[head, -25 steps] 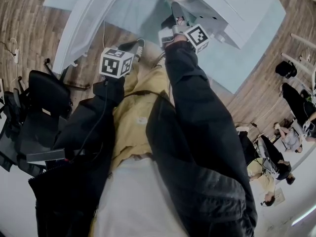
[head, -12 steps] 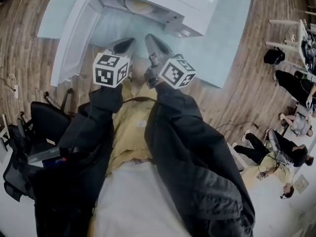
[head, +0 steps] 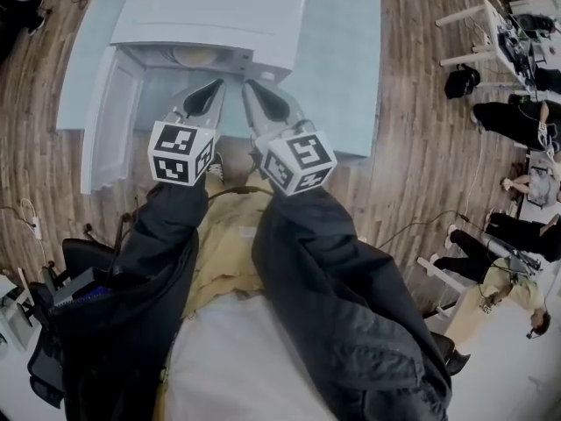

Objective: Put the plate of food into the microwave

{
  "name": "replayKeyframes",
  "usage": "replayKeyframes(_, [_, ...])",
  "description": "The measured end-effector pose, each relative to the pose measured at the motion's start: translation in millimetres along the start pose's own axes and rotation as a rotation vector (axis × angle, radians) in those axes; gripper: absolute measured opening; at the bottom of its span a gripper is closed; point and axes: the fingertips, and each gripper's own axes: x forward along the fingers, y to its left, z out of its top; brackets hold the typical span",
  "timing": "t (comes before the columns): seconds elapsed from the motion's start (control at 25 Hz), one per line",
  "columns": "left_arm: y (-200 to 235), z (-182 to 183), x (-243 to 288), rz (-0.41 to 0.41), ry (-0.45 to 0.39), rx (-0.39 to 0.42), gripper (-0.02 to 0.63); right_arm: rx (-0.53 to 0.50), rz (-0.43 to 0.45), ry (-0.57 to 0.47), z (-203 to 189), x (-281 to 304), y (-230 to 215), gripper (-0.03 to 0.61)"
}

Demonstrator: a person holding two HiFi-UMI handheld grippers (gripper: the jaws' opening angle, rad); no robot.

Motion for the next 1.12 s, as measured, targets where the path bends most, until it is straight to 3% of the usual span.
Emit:
replayKeyframes(0.24, [-39.8, 28.3, 14.9, -0.056, -0.049, 0.067, -0.005, -0.105, -0.088, -0.075, 31.5, -28.6, -17.9, -0.006])
replayKeyframes(0.48, [-71.6, 39.1, 22.8, -0.096, -0.067, 0.115, -0.005, -0.137, -0.153, -0.094, 43.8, -47.4, -34.9, -0.006])
replayKeyframes(1.12, [-72.7, 53.9, 35.7, -0.079, -0.096, 0.141, -0.005, -0.187, -0.19, -0.14, 63.8, -50.7, -51.5, -0.006])
